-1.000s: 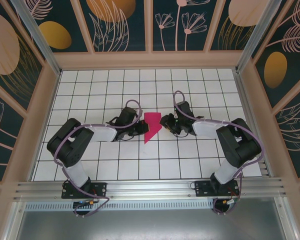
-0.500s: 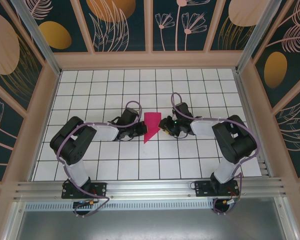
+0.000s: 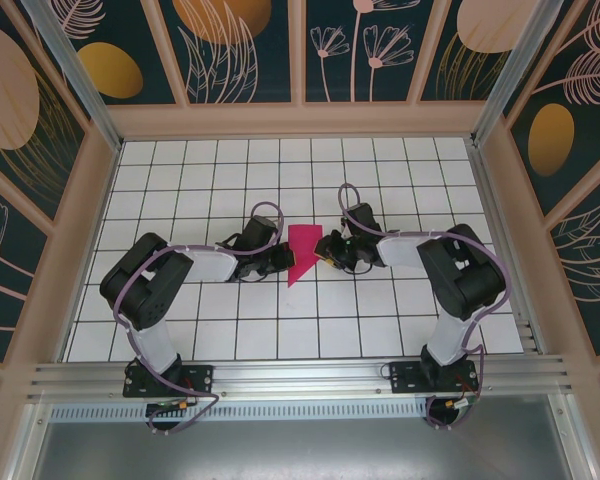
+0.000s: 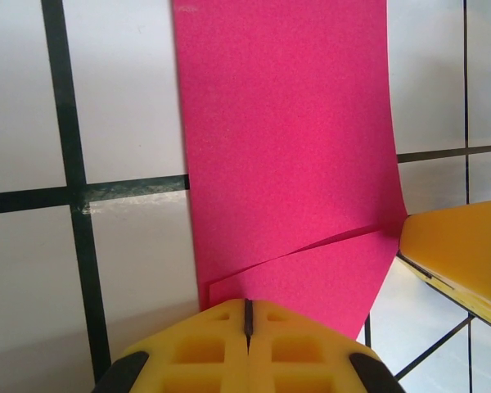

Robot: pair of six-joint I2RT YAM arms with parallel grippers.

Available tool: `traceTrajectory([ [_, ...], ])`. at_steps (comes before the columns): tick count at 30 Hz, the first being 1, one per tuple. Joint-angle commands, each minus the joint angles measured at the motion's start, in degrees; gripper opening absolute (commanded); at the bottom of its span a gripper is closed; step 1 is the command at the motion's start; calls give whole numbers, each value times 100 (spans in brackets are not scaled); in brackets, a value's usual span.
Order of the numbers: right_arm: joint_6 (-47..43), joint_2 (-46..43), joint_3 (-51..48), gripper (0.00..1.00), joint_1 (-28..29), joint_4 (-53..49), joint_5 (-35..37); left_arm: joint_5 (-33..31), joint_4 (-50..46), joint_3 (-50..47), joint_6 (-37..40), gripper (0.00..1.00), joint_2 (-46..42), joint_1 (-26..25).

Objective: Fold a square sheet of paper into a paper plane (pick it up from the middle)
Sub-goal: Fourth fold the wing at the center of the table.

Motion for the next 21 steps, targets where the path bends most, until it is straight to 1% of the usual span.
traceTrajectory([
  [1,-12,122,107,30,8,278,-196,-214,-249,-103,-48,1,84,-1],
  [7,67,44,-31,26,8,644,-403,-252,-280,-93,-30,1,79,2],
  [13,3,-40,-55,25,-16,537,-369,-263,-300,-95,-20,1,89,4],
  [17,-48,60,-26,25,-18,546,-459,-250,-292,-80,6,1,61,3],
  [19,-74,117,8,23,-16,567,-507,-255,-309,-83,30,1,21,1],
  [21,-104,166,42,19,-27,644,-602,-250,-324,-60,74,2,-39,-6],
])
